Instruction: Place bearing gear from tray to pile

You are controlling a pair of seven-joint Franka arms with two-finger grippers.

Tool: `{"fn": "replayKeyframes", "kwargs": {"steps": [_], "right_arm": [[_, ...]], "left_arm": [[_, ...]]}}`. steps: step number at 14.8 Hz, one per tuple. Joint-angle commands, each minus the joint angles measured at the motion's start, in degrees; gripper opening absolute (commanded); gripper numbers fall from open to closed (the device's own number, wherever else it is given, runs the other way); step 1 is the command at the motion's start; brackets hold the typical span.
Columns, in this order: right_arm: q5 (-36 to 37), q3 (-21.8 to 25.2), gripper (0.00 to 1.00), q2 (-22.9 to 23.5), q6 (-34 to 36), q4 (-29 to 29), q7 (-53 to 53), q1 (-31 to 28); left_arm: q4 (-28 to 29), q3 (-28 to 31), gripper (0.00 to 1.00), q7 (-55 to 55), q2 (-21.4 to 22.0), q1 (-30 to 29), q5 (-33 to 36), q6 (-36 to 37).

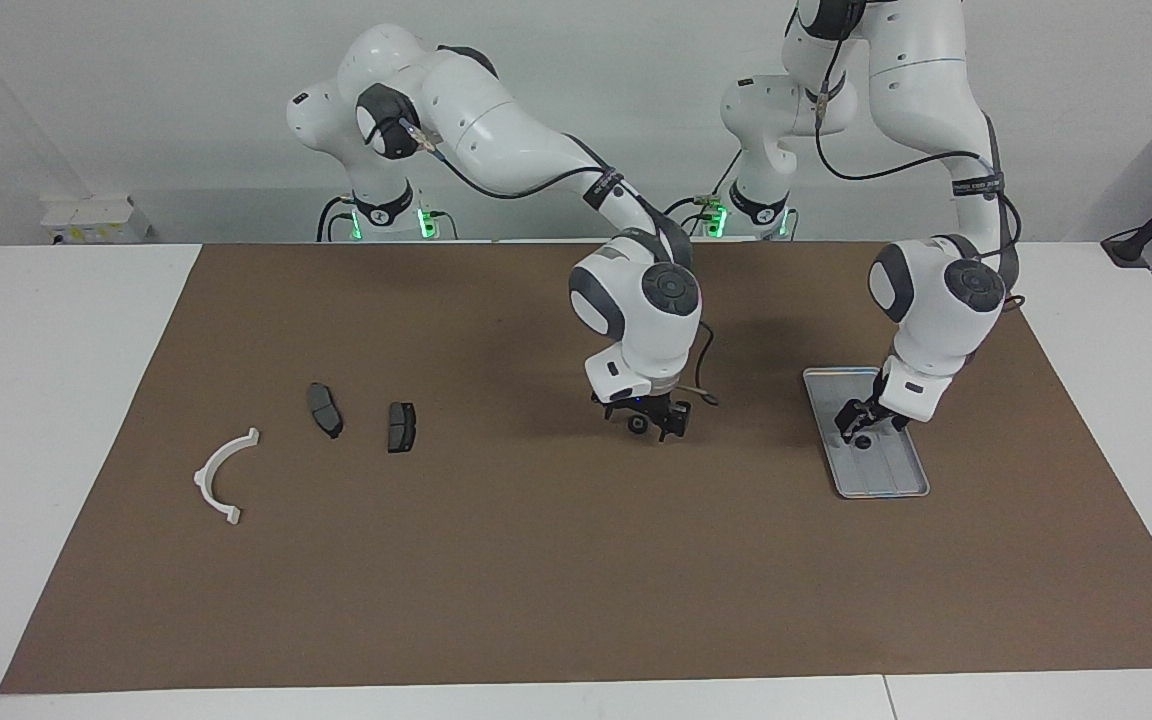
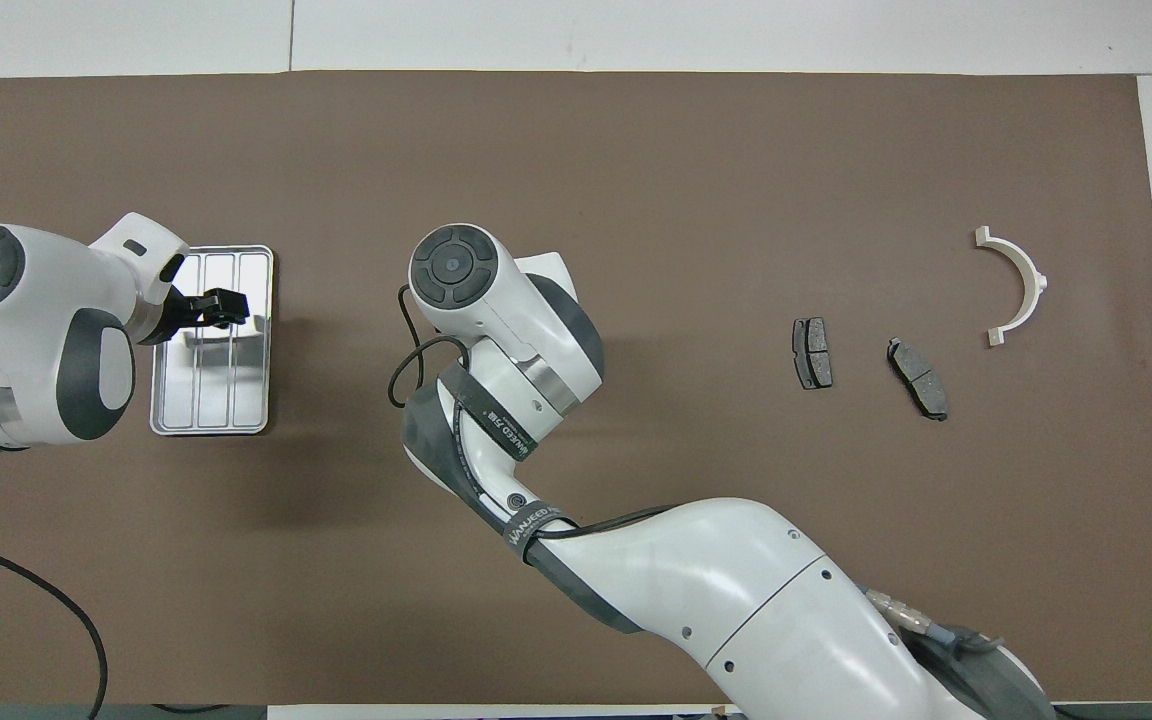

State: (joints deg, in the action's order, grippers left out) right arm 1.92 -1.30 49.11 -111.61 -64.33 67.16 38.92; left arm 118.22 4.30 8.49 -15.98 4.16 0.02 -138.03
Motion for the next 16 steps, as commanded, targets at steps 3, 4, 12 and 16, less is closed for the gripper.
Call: {"fn": "replayKeyframes", "kwargs": {"steps": [3, 4, 12, 16], "right_arm": [[1.07, 0.16, 1.00, 1.25, 1.39, 2.19, 0.78, 0.99], [1.16, 0.16, 0.99, 1.34, 1.48, 2.19, 0.52, 0.90], [1.77, -0.10, 0.91, 0.98, -0.63, 1.14, -0.01, 0.28], [1.42, -0.19, 0.90, 0.46, -3.18, -1.41, -0.28, 0.46]], "left_arm": [[2.89, 0.27, 0.95, 0.03, -0.10, 0.41, -0.72, -4.96], [3.16, 0.27, 0.94, 0.03, -0.10, 0.41, -0.72, -5.49], [3.16, 0.27, 0.00, 2.13, -0.37, 2.33, -0.72, -5.85], [2.20, 0.36, 0.00, 2.94, -0.10, 2.78, -0.72, -4.54]]}}
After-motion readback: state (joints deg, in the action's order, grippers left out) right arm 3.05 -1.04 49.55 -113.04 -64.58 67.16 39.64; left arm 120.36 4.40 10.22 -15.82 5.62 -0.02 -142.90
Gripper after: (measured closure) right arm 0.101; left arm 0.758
